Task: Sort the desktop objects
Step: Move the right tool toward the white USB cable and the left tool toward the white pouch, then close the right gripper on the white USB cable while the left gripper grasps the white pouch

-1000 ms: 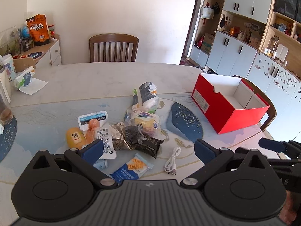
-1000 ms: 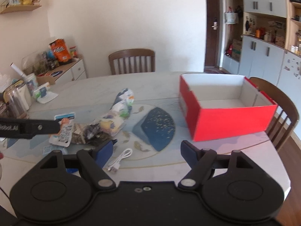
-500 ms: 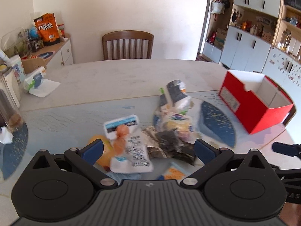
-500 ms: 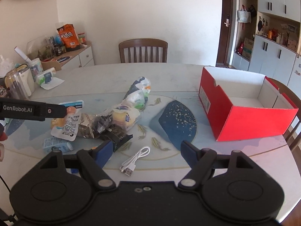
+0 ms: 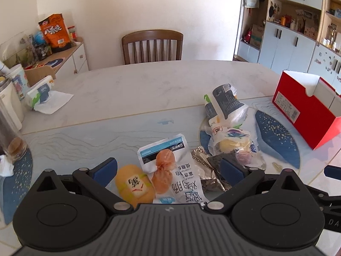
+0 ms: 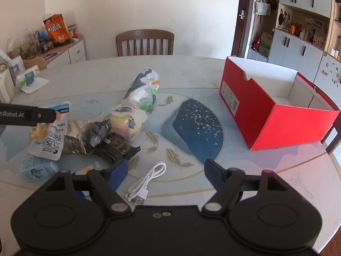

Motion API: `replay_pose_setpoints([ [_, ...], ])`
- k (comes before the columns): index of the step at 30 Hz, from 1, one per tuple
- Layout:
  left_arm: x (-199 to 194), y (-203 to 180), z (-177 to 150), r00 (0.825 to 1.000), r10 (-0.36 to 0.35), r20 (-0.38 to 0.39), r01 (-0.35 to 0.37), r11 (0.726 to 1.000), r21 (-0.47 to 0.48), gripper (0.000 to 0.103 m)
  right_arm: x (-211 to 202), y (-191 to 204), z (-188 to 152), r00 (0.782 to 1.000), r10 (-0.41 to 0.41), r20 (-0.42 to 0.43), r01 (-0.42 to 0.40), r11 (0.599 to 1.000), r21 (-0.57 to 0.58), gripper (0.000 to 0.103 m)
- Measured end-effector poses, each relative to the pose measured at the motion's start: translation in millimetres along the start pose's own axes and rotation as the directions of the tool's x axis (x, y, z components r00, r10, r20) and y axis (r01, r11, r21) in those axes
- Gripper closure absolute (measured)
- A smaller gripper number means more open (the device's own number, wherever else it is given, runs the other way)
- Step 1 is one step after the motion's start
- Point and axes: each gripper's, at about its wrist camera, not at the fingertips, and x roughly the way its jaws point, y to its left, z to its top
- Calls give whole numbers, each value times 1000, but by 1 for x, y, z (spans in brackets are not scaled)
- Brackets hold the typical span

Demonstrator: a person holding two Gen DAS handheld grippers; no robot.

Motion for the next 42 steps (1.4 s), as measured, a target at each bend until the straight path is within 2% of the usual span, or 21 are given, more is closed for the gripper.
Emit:
replay_pose_setpoints([
  [6,22,3,3,1000,-6,-13,6,1000,25,0,19,12,-1,999,-26,-34,25,1000,-15,26],
  [16,48,12,5,998,-15,-59,14,1000,-10,0,44,20,-2,995,-53,-89,53,999,-4,27],
  [22,54,14,5,998,-14,-55,14,1000,-11,3,53,24,-1,992,-56,-115,56,998,-2,28],
  [26,55,15,5,998,-16,-54,16,1000,-8,5,59,24,-2,989,-54,-141,55,998,2,37],
  [33,57,14,4,997,-27,-66,27,1000,-5,12,65,24,-3,986,-57,-158,58,998,-1,45],
  [35,58,13,4,997,-32,-67,32,999,-3,19,64,23,-3,986,-50,-159,51,999,1,50],
  [39,59,13,4,996,-52,-74,51,999,-12,28,63,23,-3,985,-49,-163,51,999,4,52],
  [41,60,14,5,994,-70,-78,68,997,-24,35,63,23,-3,985,-48,-165,50,999,4,60],
  [42,60,14,5,994,-74,-78,72,997,-29,35,63,24,-3,985,-46,-165,47,999,3,64],
])
